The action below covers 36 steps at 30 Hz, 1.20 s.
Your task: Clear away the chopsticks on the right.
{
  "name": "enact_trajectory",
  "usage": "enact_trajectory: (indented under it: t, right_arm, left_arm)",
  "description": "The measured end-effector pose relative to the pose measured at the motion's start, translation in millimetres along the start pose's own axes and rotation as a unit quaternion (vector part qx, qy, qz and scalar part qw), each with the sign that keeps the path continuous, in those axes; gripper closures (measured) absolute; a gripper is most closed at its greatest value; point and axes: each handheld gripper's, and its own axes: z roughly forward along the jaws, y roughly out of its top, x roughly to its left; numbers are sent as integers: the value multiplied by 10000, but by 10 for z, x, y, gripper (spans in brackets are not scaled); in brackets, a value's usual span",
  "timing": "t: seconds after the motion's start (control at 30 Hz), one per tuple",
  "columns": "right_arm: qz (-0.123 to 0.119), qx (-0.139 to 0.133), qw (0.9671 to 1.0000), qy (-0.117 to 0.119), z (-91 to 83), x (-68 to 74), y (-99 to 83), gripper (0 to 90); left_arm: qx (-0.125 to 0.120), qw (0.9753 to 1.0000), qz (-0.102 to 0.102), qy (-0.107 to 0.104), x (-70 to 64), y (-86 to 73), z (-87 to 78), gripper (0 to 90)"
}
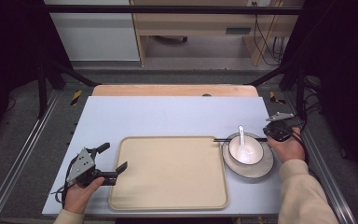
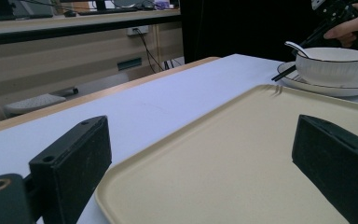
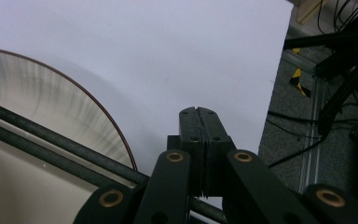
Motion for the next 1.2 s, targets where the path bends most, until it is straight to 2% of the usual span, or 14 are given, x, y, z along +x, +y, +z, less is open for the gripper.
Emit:
enact_trajectory:
  t: [0.07,0.1,0.4,0.53,0.7,0.73,0.8,0.9,0.93,1.0,1.03,1.07,1.2]
  right_arm:
    - [26,56,10000,21,3,9,-3,897]
    - [7,197,9998,33,10,21,-30,896]
    - [49,313,9994,103,-104,71,-197,891]
    - [167,245,9994,160,-221,102,-326,882]
    - [302,156,9993,152,-331,99,-392,854]
    - [284,86,9995,135,-371,85,-402,842]
    - [201,-244,9993,195,-474,60,-395,811]
    - [119,-403,9982,420,-522,65,-374,779]
    - [20,-438,9979,472,-522,62,-371,772]
    - [-64,-482,9969,615,-510,71,-368,758]
    - [-64,-482,9969,615,-510,71,-368,758]
    - [-154,-473,9961,731,-490,84,-369,749]
    - [-254,-450,9951,843,-458,112,-369,741]
  left_arm:
    - [-8,10000,0,-10,-1,-2,2,43]
    - [9,10000,8,-16,-1,-5,2,44]
    - [30,10000,12,-13,-4,-5,8,48]
    - [57,10000,19,-20,-7,-11,17,50]
    - [76,10000,29,-24,-11,-10,18,51]
    - [73,10000,29,-21,-12,-10,18,51]
    - [71,10000,31,-21,-12,-10,18,52]
    - [75,10000,43,-31,-15,-10,20,53]
    - [75,10000,43,-31,-15,-10,20,53]
    - [84,9999,56,-39,-20,-5,17,54]
    - [89,9999,69,-42,-20,-4,15,54]
    - [77,9999,75,-45,-22,-4,16,56]
    - [77,9999,79,-51,-21,-5,17,58]
